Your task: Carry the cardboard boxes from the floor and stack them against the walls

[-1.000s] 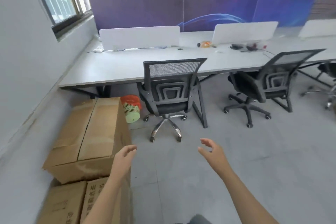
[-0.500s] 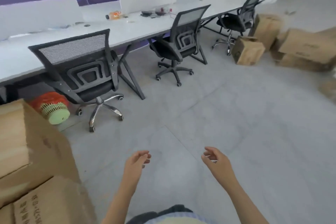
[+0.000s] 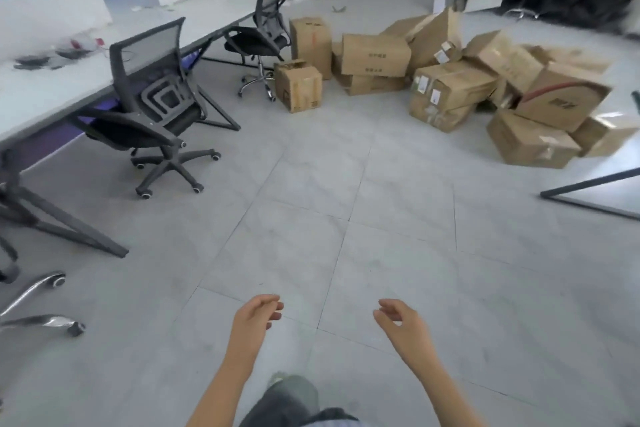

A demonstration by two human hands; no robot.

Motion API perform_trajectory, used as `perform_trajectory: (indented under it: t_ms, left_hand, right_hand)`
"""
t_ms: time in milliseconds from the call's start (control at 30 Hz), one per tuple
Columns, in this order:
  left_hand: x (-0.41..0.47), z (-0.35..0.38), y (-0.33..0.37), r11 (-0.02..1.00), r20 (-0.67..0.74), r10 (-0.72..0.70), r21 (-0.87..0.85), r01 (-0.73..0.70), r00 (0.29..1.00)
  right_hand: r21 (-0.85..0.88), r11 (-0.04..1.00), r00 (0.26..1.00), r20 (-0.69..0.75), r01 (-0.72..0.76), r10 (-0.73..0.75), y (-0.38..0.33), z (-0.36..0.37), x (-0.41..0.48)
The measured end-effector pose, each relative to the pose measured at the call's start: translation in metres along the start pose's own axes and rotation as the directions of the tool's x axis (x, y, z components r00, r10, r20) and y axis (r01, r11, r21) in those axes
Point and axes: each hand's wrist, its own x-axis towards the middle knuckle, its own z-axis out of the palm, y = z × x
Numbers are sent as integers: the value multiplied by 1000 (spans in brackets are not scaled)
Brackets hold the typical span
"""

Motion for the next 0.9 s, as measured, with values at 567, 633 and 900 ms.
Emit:
perform_trajectory:
  t_ms: [567, 633, 900]
  left_hand:
    - [216, 26, 117, 995, 228, 41, 81, -61, 973]
    - [234, 38, 115, 994, 268, 6, 102, -34, 963]
    - [341, 88, 147, 988, 275, -66, 153, 24, 959]
  right_hand:
    - [125, 986, 973, -186, -114, 136, -101, 7, 156]
    - [129, 977, 969, -156, -170, 190, -96, 15, 172]
    - [80, 979, 973, -116, -189, 197, -120, 1, 300]
